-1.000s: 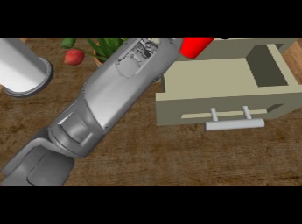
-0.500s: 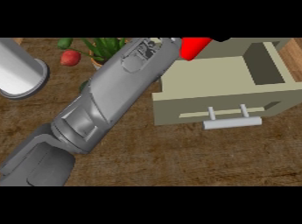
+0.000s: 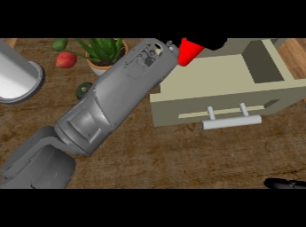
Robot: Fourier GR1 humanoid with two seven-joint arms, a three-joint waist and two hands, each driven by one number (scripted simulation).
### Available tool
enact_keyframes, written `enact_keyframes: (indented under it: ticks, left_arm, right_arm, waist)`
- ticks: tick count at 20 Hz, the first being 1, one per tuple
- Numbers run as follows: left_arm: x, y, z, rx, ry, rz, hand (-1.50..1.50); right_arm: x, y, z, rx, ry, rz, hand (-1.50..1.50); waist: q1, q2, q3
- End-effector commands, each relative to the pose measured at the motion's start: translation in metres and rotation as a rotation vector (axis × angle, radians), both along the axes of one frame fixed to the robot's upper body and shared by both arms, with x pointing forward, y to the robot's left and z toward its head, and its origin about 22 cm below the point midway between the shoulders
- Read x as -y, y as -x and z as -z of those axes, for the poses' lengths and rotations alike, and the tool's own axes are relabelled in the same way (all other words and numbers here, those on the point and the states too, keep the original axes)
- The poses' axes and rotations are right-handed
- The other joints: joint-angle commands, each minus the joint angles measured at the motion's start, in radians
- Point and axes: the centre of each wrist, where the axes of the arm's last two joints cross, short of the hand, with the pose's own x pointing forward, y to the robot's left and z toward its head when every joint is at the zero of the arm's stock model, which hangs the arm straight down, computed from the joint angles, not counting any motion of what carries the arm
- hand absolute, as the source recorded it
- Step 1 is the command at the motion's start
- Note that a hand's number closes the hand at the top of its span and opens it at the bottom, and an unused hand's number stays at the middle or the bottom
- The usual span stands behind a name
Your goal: Pick up the can, place it into the drawer and close the drawer
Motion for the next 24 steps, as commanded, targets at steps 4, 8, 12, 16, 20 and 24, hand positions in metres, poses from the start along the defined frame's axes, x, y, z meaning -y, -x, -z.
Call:
enact_keyframes:
  ticks: [4,8,12,16,20,24]
  left_arm:
    - [0.000,-0.002,0.005,0.018,-0.054,-0.009,1.50]
    - [-0.009,-0.003,0.026,0.014,-0.045,-0.064,-1.50]
    - [-0.012,-0.002,0.036,0.032,-0.049,-0.106,-1.50]
    - [-0.008,-0.003,0.024,0.034,-0.031,-0.136,-1.50]
    - [-0.008,0.002,0.035,0.027,-0.007,-0.148,-1.50]
    - [-0.013,0.000,0.041,0.013,0.030,-0.142,-1.50]
  right_arm:
    - [-0.001,-0.001,-0.001,0.014,0.001,-0.033,-1.50]
    - [0.001,-0.006,-0.006,0.019,0.030,-0.021,-1.50]
    - [-0.009,-0.007,-0.011,0.031,0.023,-0.051,-1.50]
    - [-0.008,-0.007,-0.008,0.018,0.023,-0.043,-1.50]
    - [-0.010,0.002,-0.021,0.051,0.040,-0.054,-1.50]
    - [0.000,0.006,-0.023,0.101,0.169,0.008,-1.50]
  waist:
    - [-0.020,0.004,0.000]
    - [-0.021,0.008,0.000]
    - [-0.032,0.009,0.000]
    - [-0.034,0.010,0.000]
    - [-0.044,0.006,-0.001]
    - [-0.022,0.005,-0.001]
